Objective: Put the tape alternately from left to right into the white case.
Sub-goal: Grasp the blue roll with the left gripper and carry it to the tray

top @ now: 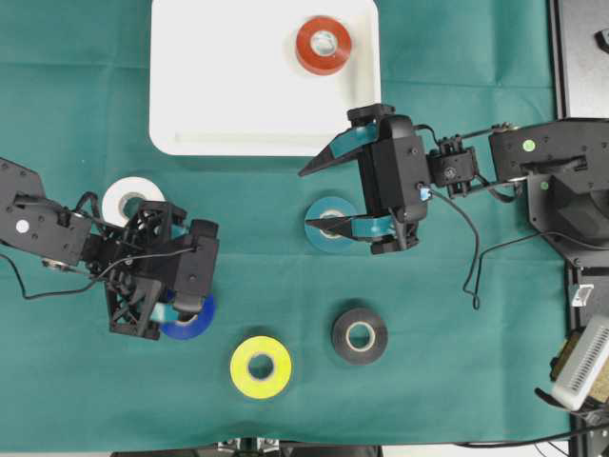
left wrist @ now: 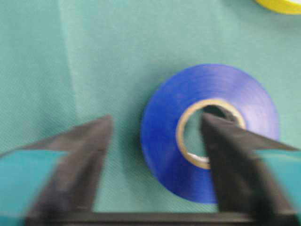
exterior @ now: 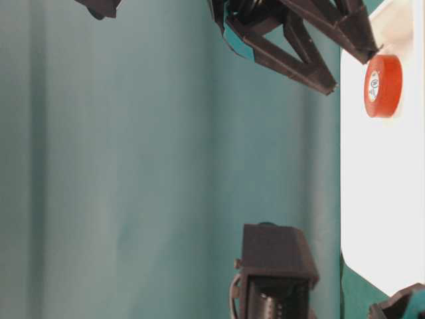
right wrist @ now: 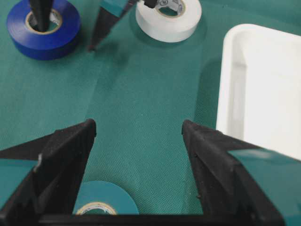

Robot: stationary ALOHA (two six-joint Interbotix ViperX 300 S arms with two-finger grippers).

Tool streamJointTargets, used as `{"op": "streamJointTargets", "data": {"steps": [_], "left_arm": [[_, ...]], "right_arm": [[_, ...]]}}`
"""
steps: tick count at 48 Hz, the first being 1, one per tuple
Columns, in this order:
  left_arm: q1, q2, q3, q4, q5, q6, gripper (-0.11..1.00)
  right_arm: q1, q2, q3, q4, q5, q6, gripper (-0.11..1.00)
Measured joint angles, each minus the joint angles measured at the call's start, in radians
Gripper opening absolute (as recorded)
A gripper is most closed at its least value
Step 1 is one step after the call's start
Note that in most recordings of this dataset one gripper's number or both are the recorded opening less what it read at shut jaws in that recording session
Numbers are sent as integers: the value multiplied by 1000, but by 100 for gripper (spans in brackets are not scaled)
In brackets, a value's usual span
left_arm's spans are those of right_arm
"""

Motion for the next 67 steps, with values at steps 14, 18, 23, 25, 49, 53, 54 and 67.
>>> {"op": "streamJointTargets", "data": {"steps": [14,18,23,25,49,53,54,67], "left_arm": [[-2,0,0,-2,0,3,-3],[-3,-2,0,0,2,3,-3],[-2,0,0,-2,2,3,-3],[-3,-2,-2,-2,2,3,-3],[-31,-112,-40,-2,91,3,-3],[-32,-120,-41,0,110,5,-3],[-31,-120,-41,0,117,5,-3],[14,-140,-41,0,127,9,-3]], "right_arm": [[0,-2,0,-2,0,2,78],[0,-2,-2,-2,0,0,78],[0,0,0,-2,0,2,78],[0,0,-2,0,0,2,78],[3,-2,-2,0,0,2,78],[5,0,0,-2,0,2,78],[3,0,0,-2,-2,2,78],[5,-2,-2,-2,-2,0,78]]}}
